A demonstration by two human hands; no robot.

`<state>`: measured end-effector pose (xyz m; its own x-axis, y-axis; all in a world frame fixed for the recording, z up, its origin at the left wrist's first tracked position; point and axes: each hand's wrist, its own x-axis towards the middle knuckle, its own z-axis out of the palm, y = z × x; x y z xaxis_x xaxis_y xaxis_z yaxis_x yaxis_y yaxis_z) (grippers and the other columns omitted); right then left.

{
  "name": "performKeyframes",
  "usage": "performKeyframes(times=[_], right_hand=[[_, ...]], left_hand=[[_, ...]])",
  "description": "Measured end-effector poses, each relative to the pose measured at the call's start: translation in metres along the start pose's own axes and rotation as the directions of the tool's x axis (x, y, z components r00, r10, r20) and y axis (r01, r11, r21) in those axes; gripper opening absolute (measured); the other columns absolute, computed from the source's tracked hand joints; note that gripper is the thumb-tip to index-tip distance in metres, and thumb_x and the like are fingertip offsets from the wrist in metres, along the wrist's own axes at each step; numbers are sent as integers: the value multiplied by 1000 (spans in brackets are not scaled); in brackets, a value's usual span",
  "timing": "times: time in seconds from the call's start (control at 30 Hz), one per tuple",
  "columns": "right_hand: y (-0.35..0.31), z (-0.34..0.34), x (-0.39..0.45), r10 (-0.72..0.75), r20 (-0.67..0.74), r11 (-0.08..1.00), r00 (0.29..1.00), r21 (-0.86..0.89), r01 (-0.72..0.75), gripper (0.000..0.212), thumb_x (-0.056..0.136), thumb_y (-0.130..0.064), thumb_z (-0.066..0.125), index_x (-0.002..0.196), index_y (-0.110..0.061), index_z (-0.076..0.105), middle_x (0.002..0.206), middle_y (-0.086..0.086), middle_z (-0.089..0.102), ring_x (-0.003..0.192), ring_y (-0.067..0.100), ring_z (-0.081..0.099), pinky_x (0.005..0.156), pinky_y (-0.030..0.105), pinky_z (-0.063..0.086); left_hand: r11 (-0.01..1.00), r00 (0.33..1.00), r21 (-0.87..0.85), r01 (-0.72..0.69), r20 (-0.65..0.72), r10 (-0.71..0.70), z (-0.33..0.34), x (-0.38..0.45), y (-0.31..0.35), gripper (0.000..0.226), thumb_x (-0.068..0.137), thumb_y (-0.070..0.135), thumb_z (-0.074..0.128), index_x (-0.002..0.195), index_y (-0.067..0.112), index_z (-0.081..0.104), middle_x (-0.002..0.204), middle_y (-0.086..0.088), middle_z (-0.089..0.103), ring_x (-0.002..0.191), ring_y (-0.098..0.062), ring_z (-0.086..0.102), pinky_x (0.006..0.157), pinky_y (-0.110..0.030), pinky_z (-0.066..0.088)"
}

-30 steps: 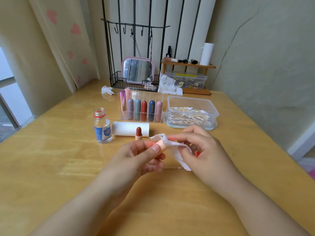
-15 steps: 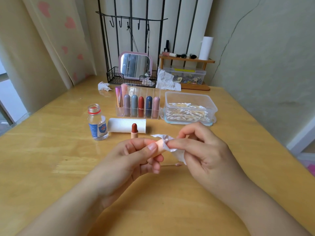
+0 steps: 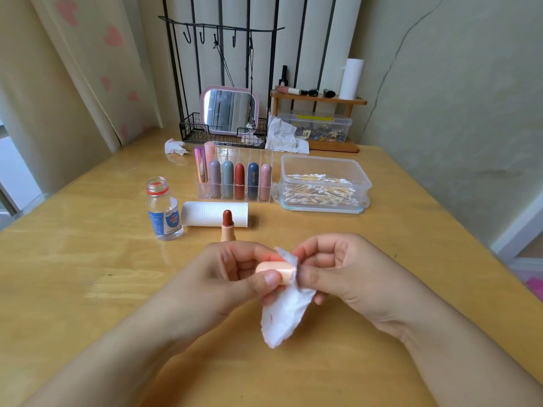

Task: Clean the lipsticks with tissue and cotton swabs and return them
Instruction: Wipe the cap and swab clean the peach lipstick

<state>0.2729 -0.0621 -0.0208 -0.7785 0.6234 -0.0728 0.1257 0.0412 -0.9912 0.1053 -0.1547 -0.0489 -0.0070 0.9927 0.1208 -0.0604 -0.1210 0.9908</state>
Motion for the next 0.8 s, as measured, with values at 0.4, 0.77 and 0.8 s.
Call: performKeyframes(times=[0.4,0.77,0.8], right_hand=[[-4,10,-4,-128,-155,975,980,-200,96,26,82,1,67,63,-11,54,52,6,60,44,13,58,43,21,45],[-5,15,-2,-42,-117,998,992,44,47,25,82,3,65,63,-6,53,50,7,60,38,13,53,40,19,42],[-6,14,-3,-67,-126,998,990,-4,67,25,81,2,68,63,-7,53,51,6,60,39,13,53,40,19,42]], left_hand=[[1000,995,-24,-18,-95,15,3,1,-2,37,74,35,67,91,2,66,73,-7,68,63,-18,62,62,-23,51],[988,983,-80,-134,-136,122,0,2,-3,43,60,49,83,86,19,69,80,-6,68,74,-17,65,71,-24,54],[991,987,-104,-84,-146,68,0,3,-2,48,62,54,80,86,15,68,79,-9,67,71,-20,64,69,-26,54]])
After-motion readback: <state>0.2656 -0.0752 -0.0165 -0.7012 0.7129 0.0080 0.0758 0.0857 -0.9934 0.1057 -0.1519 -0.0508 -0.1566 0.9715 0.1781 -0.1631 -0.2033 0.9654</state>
